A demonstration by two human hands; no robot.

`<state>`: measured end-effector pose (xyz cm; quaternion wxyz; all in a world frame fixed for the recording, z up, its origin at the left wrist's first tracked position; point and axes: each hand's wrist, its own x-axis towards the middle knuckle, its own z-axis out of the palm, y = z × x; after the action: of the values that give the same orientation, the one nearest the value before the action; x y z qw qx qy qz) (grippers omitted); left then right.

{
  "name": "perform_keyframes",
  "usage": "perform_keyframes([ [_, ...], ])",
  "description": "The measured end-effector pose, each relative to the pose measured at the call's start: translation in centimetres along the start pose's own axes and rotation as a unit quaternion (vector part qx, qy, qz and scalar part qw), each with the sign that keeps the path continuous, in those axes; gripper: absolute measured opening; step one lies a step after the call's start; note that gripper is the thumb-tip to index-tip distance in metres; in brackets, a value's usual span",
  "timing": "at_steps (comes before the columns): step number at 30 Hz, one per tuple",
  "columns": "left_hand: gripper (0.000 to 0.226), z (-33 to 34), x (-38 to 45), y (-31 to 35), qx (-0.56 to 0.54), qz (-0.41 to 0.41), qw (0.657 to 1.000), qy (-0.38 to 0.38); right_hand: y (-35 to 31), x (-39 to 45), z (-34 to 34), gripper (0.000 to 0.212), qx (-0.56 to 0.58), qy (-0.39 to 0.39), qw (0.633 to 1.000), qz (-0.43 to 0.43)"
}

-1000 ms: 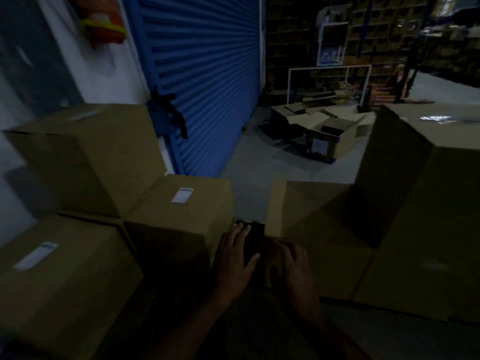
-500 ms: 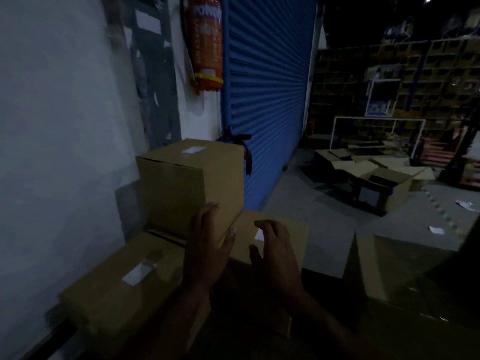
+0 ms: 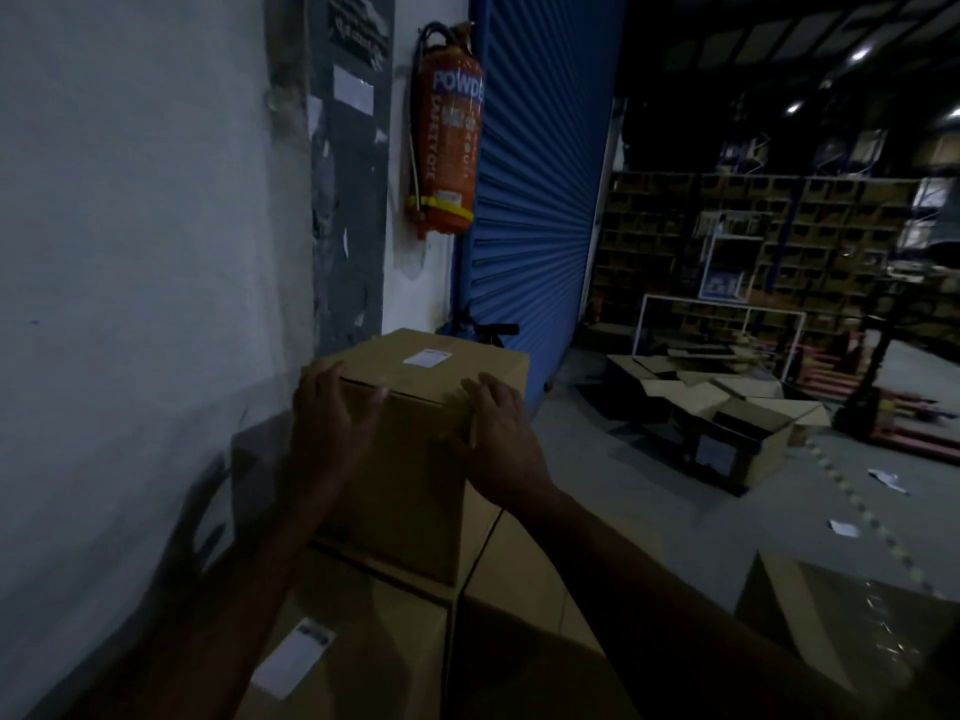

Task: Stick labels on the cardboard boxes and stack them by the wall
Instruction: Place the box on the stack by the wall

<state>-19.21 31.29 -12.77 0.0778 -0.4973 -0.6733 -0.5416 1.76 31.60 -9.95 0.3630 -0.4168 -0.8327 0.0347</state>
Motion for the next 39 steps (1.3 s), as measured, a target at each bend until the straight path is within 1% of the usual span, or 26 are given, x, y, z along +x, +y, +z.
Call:
perform_keyframes([
  [2,0.070,0.7,1.7,-0.9,-0.002,-0.056,0.998,-0.006,0.3,0.5,1.0,0.067,-0.025,-0.018,0.999,-0.009],
  [3,0.073,1.0,2.4,-1.4,-0.001,-0.082,0.996,-0.014,0.5,0.6,1.4,0.067,-0.031,-0.017,0.999,-0.014],
  [5,0.080,1.4,3.8,-2.1,-0.004,-0.111,0.994,-0.026,0.9,0.5,2.2,0.062,-0.029,0.004,0.999,-0.016],
  [7,0.085,1.6,4.8,-2.7,-0.030,-0.122,0.992,-0.033,1.1,0.4,2.6,0.059,-0.016,0.027,0.999,0.000],
  [11,0.085,1.6,4.9,-3.2,-0.059,-0.129,0.989,-0.027,0.9,0.0,3.5,0.063,0.045,0.044,0.994,0.088],
  [15,0.081,1.2,3.4,-2.0,-0.059,-0.126,0.990,-0.001,0.6,-0.7,3.9,0.066,0.090,0.069,0.988,0.109],
  [18,0.079,0.6,1.8,-0.6,-0.056,-0.108,0.992,0.032,0.6,-1.3,3.0,0.063,0.090,0.076,0.986,0.117],
  [22,0.075,-0.4,-0.3,1.6,-0.064,-0.089,0.993,0.053,0.5,-2.9,0.7,0.063,0.081,0.078,0.987,0.114],
  [27,0.072,-3.2,-4.6,6.7,-0.095,-0.040,0.991,0.088,0.5,-7.0,-4.8,0.062,0.090,0.117,0.984,0.095],
  [31,0.077,-5.1,-10.4,11.5,-0.124,0.009,0.989,0.083,1.1,-12.5,-9.9,0.067,0.105,0.148,0.978,0.102],
  [35,0.083,-6.3,-17.2,16.6,-0.164,0.031,0.983,0.070,2.2,-19.4,-14.8,0.069,0.095,0.163,0.974,0.129],
  [39,0.081,-6.9,-23.8,21.2,-0.177,0.063,0.980,0.060,3.5,-27.2,-19.4,0.070,0.086,0.169,0.969,0.161],
])
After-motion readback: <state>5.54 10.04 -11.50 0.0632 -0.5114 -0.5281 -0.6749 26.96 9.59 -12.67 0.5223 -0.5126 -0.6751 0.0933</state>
